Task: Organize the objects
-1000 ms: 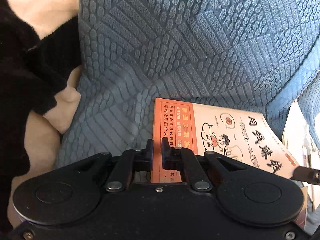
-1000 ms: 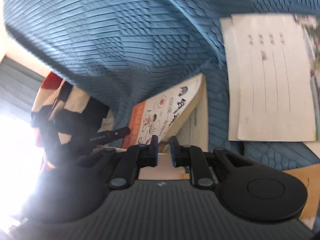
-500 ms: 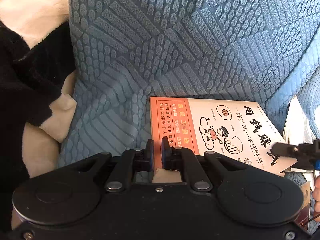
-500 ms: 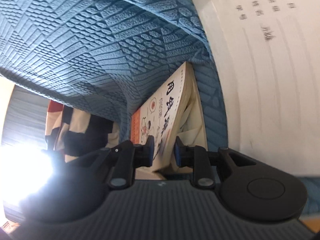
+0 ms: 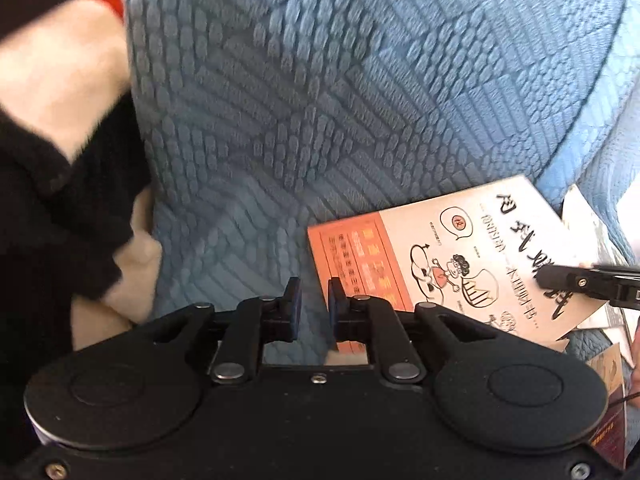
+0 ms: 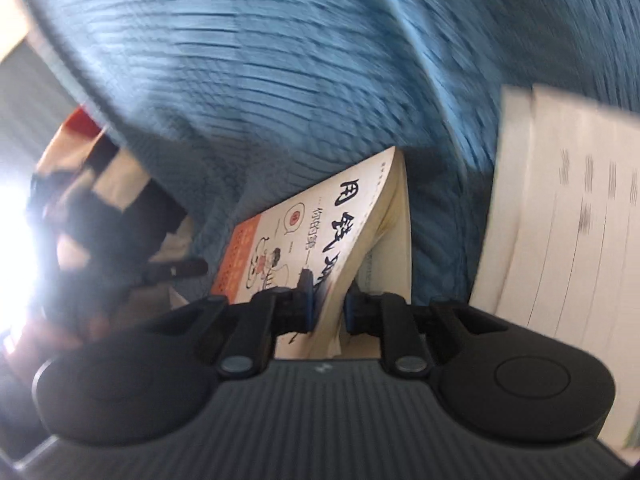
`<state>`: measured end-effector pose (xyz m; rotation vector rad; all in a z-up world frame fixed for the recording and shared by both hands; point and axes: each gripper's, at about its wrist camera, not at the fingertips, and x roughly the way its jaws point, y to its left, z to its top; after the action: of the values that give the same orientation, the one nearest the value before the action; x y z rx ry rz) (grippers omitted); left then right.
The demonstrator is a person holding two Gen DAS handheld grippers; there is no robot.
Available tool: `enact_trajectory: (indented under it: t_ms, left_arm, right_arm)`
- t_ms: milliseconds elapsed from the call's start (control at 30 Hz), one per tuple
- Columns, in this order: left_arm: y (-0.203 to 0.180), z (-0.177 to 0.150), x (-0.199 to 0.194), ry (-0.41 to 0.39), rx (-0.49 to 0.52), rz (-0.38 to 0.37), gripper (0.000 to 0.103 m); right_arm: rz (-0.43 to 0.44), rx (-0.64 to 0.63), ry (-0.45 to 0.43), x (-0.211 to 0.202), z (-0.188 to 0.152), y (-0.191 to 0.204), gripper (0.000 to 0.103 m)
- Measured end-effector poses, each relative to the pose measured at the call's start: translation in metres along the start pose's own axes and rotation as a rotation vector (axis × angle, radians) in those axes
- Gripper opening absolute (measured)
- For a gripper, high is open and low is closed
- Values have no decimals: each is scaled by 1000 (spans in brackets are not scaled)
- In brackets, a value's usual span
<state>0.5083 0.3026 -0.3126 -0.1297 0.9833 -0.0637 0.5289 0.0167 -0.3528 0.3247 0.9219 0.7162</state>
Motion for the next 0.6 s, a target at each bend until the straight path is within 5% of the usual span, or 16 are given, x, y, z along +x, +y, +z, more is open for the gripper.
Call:
enact_trajectory:
  t_ms: [267,367,600]
  left_arm:
    - [-14,26,-16,-26,177,-56,30]
    - [-23,41,-13,-24,281,-104,41]
    - [-39,78,-1,49,476,-276,44]
  right_arm:
    - [-7,-319,-66,-21,3,43,18]
    - [5,-359,-69,-25,3,44,18]
    - [36,-423,-68,-25,1,42,18]
